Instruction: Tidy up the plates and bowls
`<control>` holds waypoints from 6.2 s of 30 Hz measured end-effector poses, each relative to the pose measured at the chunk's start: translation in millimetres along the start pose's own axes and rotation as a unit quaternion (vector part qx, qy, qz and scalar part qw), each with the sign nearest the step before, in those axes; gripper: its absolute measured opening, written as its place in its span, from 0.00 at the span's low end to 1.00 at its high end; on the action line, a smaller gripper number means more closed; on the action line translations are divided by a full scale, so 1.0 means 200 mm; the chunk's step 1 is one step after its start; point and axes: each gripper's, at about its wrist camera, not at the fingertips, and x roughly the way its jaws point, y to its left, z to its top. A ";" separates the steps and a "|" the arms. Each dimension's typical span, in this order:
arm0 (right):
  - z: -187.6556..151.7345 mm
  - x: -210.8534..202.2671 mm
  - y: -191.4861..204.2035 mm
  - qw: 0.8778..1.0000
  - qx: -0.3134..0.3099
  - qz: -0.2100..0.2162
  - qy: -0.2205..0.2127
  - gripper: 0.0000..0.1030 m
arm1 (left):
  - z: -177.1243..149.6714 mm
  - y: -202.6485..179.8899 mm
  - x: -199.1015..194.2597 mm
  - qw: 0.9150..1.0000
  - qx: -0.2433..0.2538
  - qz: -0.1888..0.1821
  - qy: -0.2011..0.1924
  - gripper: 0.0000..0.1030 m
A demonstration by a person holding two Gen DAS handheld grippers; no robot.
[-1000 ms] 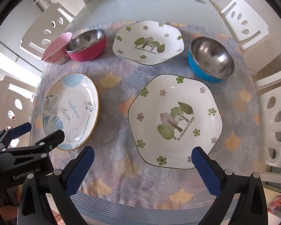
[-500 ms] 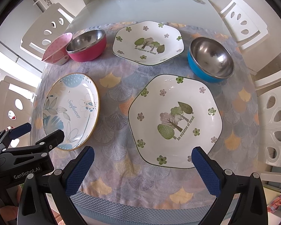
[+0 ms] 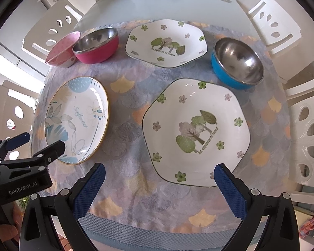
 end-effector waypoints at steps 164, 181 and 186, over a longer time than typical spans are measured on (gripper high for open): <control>-0.42 0.41 -0.04 0.991 0.002 0.127 -0.036 0.53 | -0.52 0.31 0.42 0.992 -0.038 -0.111 -0.043 0.40; -0.40 0.43 0.02 0.986 -0.017 0.163 0.009 0.87 | -0.50 0.13 0.46 0.999 -0.011 -0.031 0.003 0.94; -0.44 0.41 -0.07 0.975 0.030 0.219 0.008 0.83 | -0.50 0.14 0.40 0.999 -0.028 -0.025 -0.012 0.93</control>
